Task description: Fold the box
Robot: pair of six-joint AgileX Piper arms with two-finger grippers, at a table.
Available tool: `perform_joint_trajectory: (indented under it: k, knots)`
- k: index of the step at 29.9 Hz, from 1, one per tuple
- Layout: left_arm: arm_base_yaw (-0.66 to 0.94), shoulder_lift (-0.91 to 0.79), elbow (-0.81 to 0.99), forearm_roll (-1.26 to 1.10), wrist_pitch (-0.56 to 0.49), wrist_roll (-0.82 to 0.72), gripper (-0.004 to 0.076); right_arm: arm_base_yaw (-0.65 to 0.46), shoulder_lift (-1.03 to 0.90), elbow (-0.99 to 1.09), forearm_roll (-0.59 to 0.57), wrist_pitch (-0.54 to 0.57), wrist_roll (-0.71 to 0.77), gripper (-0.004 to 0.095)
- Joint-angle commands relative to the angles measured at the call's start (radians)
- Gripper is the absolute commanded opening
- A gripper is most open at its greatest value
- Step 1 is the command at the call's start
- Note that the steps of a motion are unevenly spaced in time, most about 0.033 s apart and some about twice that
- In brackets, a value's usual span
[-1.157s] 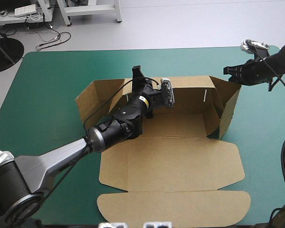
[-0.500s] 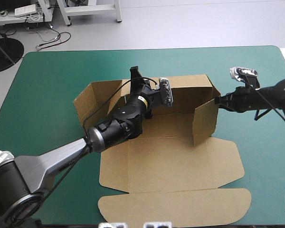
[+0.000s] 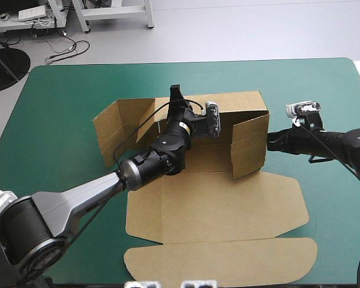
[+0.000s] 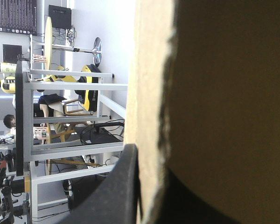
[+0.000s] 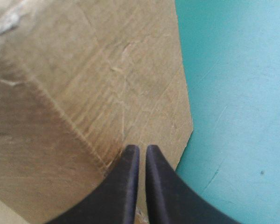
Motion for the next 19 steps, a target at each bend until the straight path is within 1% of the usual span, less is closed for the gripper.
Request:
perform_joint_trajectory:
  k: [1, 3, 4, 6, 9, 12, 15, 16, 17, 19]
  knots:
    - [-0.005, -0.026, -0.013, -0.028, 0.024, -0.025, -0.0010, 0.000, -0.057, -0.042, -0.032, 0.054, -0.019, 0.0225]
    - [-0.005, -0.026, -0.013, -0.020, 0.024, -0.027, -0.0010, 0.000, -0.067, -0.057, -0.071, 0.064, -0.029, 0.0327]
    - [-0.005, -0.026, -0.013, -0.014, 0.022, -0.030, -0.0010, 0.000, -0.067, -0.061, -0.077, 0.067, -0.038, 0.0361]
    - [-0.005, -0.026, -0.013, 0.007, 0.022, -0.061, -0.0010, 0.000, -0.067, -0.070, -0.077, 0.070, -0.063, 0.0395]
    - [-0.005, -0.026, -0.015, 0.036, 0.026, -0.105, -0.0010, 0.000, -0.055, -0.072, -0.027, 0.070, -0.072, 0.0400]
    - [-0.005, -0.032, -0.015, 0.047, 0.026, -0.107, -0.0010, 0.000, -0.044, -0.072, -0.019, 0.102, -0.079, 0.0400]
    - [-0.005, -0.032, -0.017, 0.055, 0.032, -0.107, -0.0010, 0.000, -0.044, -0.072, -0.026, 0.105, -0.079, 0.0400]
    - [-0.005, -0.032, -0.017, 0.052, 0.032, -0.109, -0.0010, 0.000, -0.044, -0.072, -0.018, 0.100, -0.086, 0.0400]
    - [-0.005, -0.032, -0.017, 0.060, 0.032, -0.143, -0.0010, 0.000, -0.043, -0.068, -0.007, 0.083, -0.104, 0.0400]
    - [-0.005, -0.032, -0.017, 0.059, 0.024, -0.147, -0.0010, 0.000, -0.035, -0.066, 0.005, 0.067, -0.118, 0.0400]
